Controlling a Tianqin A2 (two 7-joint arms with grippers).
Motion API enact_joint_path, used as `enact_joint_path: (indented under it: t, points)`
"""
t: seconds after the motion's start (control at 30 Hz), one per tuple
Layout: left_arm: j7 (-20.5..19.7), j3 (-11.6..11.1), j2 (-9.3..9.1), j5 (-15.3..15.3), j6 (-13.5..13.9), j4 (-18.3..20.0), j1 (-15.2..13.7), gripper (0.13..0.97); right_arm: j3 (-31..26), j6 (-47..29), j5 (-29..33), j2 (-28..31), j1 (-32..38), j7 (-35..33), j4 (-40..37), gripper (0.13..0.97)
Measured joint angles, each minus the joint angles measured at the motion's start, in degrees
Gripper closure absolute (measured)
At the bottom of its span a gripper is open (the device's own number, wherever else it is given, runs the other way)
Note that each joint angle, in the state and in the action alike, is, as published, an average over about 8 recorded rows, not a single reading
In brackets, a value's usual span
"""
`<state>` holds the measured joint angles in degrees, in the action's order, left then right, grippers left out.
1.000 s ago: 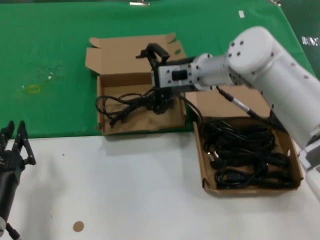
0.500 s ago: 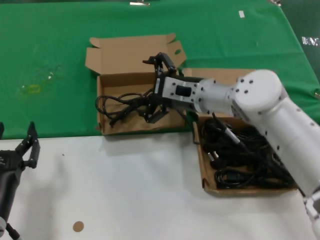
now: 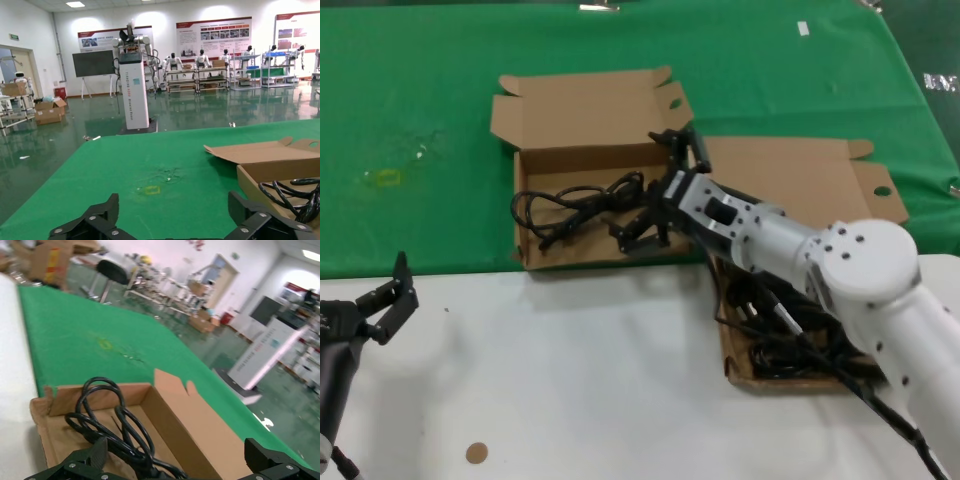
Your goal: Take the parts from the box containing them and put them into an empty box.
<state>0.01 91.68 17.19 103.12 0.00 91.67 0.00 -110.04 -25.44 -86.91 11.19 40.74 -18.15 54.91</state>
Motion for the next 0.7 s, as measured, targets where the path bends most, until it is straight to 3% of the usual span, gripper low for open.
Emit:
enact_joint_path:
  t: [0.27,0.7]
  points:
    - [0.0,0.0,0.00,0.0,0.0,0.0,0.0,0.298,3.4,4.8,-3.0,1.1,-7.6,3.4,6.9,0.129]
    - [0.0,0.0,0.00,0.0,0.0,0.0,0.0,0.161,9.0,12.5,-8.0,3.0,-20.1,8.9,18.1,0.129]
